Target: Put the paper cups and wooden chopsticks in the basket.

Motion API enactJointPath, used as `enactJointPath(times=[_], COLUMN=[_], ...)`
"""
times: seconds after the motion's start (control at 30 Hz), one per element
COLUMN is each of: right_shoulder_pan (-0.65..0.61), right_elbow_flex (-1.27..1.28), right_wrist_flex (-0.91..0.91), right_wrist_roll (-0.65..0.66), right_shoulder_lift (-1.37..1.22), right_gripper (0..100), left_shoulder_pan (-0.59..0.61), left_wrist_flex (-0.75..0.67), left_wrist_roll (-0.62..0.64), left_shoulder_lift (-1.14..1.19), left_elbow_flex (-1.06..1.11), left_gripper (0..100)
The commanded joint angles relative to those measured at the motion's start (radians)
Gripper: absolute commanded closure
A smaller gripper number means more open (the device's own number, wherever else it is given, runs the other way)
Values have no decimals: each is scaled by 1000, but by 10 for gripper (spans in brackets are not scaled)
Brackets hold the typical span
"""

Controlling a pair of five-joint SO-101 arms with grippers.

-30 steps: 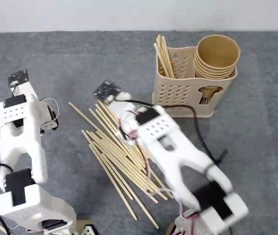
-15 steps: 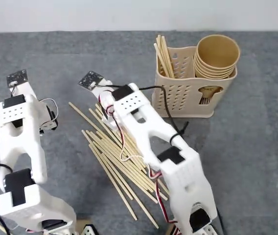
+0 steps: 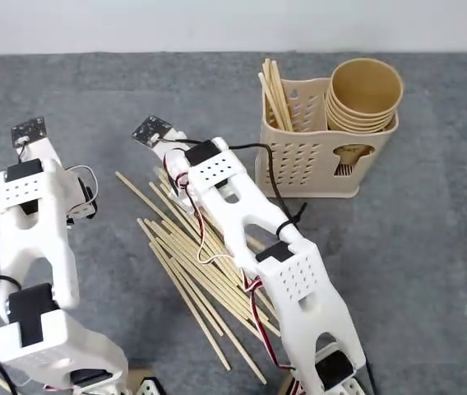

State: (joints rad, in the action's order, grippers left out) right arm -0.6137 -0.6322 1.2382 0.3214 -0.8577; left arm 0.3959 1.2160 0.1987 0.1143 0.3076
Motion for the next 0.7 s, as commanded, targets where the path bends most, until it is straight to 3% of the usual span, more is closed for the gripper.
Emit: enactJointPath(times=[0.0,0.67], right_shoulder_pan=[4,30], right_elbow_flex=[-32,-32], right_wrist_flex=[31,160], right_wrist_roll=[14,54], right_shoulder_lift=[2,377], right_gripper=[990,990], left_shoulder_pan=[3,3], left_wrist_flex=[-17,-32], left_wrist_roll=[9,9], left_shoulder_lift=[-17,-12], left_elbow_flex=[-5,-1], left_gripper=[892,893])
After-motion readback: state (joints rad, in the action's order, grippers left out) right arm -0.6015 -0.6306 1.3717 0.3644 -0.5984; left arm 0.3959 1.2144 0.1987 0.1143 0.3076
